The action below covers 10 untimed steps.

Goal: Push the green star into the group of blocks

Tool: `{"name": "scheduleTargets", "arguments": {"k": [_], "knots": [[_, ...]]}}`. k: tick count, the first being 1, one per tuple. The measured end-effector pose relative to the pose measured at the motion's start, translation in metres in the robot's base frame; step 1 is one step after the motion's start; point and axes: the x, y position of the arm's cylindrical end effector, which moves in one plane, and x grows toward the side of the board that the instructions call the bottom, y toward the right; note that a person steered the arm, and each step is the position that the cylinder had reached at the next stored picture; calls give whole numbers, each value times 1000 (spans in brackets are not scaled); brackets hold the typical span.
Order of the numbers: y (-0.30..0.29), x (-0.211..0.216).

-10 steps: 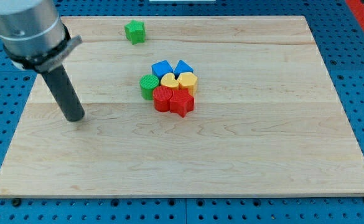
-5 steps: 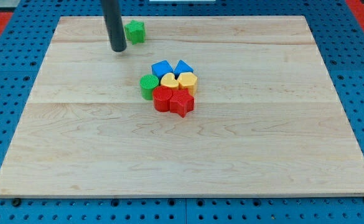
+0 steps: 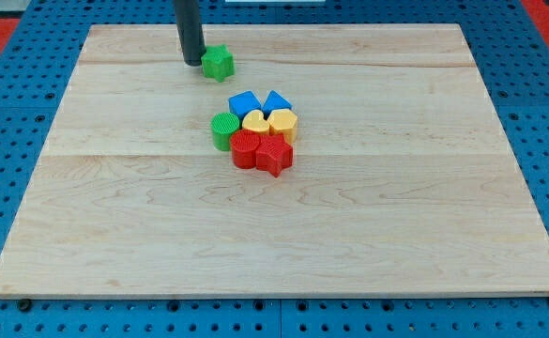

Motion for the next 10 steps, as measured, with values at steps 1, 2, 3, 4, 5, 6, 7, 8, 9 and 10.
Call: {"name": "scheduleTargets", "arguments": {"k": [1,2,3,4,5,6,7,8,9,10], "knots": [[13,9],[38,-2],[40,-27],[24,-70],[61,-87],[100,-83],[102,-68],[92,-52],[71,-32],[64,-7]]}}
